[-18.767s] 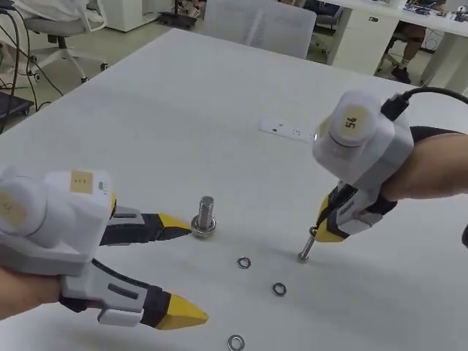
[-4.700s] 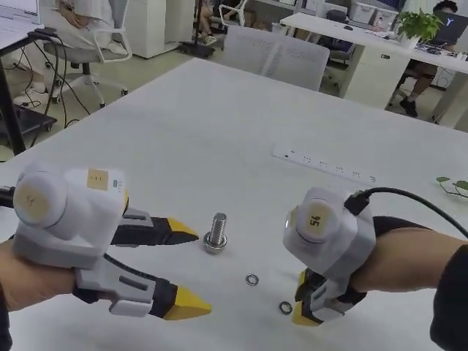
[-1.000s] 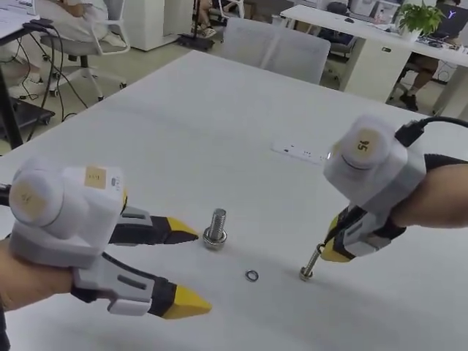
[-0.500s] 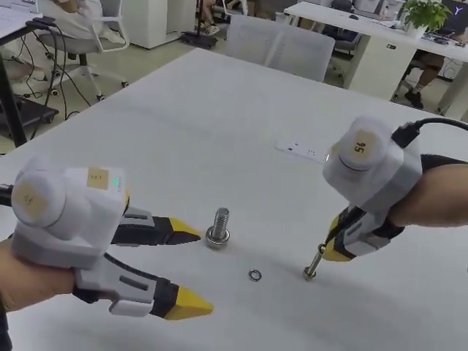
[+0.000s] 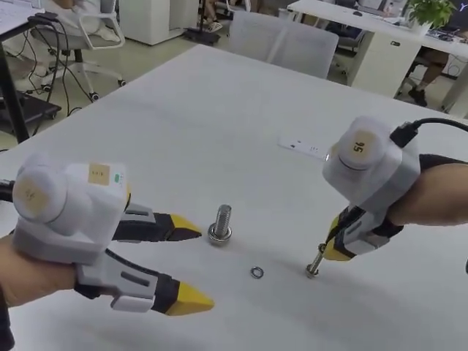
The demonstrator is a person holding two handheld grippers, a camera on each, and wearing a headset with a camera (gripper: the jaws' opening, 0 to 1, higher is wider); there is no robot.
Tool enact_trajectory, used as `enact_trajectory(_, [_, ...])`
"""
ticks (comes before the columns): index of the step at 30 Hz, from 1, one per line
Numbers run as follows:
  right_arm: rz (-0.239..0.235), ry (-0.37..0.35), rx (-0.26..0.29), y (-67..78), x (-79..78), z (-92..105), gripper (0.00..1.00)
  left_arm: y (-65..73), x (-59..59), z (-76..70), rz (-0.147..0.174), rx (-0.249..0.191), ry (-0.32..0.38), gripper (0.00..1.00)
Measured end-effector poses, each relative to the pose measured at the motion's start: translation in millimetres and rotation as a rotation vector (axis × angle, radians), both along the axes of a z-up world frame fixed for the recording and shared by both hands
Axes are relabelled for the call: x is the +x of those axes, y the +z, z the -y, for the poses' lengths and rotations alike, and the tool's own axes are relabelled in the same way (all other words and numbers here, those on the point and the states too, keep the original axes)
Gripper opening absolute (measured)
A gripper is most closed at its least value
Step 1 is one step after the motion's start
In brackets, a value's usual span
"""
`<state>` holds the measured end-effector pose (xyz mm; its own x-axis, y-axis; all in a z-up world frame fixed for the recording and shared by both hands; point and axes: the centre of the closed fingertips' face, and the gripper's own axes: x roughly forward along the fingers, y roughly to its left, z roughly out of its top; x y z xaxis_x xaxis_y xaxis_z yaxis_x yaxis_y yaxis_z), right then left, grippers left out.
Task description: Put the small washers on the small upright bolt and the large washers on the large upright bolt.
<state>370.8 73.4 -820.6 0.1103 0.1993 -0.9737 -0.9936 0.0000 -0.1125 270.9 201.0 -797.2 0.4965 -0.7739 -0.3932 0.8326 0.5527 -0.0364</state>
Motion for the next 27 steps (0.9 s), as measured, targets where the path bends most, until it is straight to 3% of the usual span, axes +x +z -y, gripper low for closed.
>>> enact_trajectory(27, [-0.049, -0.012, -0.011, -36.6, -1.6, 0.9, 0.14, -2.3, -1.8, -0.3, -0.008, 0.002, 0.003, 0.57])
